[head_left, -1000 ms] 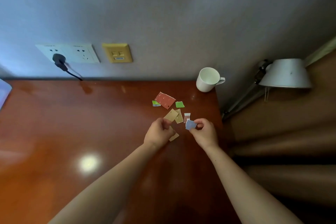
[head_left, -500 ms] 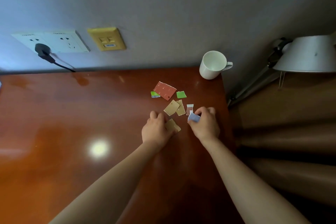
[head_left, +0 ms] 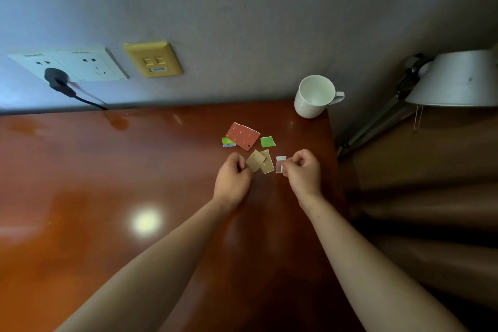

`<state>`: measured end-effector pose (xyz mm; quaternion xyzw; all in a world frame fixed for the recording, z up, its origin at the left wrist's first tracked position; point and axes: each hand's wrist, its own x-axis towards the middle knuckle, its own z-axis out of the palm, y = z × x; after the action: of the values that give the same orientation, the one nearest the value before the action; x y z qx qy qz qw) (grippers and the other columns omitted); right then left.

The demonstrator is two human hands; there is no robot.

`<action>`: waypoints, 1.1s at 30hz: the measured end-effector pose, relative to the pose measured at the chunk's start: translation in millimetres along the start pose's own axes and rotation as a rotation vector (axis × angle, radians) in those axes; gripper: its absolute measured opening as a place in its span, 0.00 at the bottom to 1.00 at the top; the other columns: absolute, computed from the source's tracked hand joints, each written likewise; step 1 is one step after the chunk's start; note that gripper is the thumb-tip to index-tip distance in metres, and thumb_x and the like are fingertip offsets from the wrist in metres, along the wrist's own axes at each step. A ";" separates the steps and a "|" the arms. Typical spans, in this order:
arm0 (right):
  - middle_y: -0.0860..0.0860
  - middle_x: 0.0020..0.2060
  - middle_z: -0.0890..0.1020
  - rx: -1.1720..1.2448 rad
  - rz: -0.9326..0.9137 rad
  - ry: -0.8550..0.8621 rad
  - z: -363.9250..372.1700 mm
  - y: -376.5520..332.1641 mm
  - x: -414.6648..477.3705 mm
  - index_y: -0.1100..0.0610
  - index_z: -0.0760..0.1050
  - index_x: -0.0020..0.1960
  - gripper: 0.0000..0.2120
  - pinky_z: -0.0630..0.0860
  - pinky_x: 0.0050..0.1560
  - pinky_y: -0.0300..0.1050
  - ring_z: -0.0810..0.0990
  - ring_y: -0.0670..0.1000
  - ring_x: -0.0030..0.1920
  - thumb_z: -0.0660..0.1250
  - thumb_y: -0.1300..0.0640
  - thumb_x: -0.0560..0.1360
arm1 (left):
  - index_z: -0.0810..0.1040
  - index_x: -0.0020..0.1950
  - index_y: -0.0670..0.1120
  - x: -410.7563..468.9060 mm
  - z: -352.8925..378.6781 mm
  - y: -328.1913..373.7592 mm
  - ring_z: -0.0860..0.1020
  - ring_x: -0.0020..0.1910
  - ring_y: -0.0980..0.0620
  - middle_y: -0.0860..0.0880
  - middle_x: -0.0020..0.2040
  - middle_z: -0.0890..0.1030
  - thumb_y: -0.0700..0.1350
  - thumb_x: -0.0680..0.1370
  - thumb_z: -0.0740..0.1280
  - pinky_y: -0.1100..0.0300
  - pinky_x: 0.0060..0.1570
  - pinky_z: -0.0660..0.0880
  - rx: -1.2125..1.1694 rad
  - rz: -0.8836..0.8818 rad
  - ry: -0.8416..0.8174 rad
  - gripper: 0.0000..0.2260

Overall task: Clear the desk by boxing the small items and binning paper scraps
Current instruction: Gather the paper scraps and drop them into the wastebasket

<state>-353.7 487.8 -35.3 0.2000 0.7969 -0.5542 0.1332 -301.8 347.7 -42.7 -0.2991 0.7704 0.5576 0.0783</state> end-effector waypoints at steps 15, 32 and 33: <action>0.49 0.53 0.71 -0.708 -0.138 -0.048 -0.1 -0.2 17.0 0.49 0.73 0.51 0.09 0.70 0.37 0.43 0.77 0.52 0.45 0.70 0.51 0.73 | 0.71 0.61 0.52 35.3 8.0 9.6 0.78 0.51 0.44 0.50 0.61 0.71 0.47 0.75 0.67 0.51 0.41 0.76 0.625 0.222 -0.082 0.15; 0.52 0.34 0.82 0.530 0.486 -0.131 13.2 -33.8 9.9 0.60 0.74 0.44 0.03 0.78 0.33 0.39 0.83 0.49 0.33 0.62 0.64 0.73 | 0.73 0.37 0.51 32.6 -4.8 6.5 0.76 0.39 0.54 0.54 0.37 0.78 0.47 0.75 0.66 0.57 0.39 0.71 0.191 0.174 -0.061 0.07; 0.52 0.31 0.80 0.515 0.487 -0.140 14.6 -35.5 10.0 0.59 0.73 0.43 0.03 0.77 0.32 0.39 0.81 0.48 0.30 0.61 0.64 0.73 | 0.73 0.37 0.51 33.3 -7.0 7.3 0.75 0.37 0.54 0.54 0.35 0.78 0.44 0.75 0.66 0.56 0.40 0.72 0.102 0.142 -0.055 0.07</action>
<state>-379.2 465.1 -15.3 0.3727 0.5491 -0.7011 0.2610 -331.2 330.3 -49.4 -0.2240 0.8147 0.5296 0.0747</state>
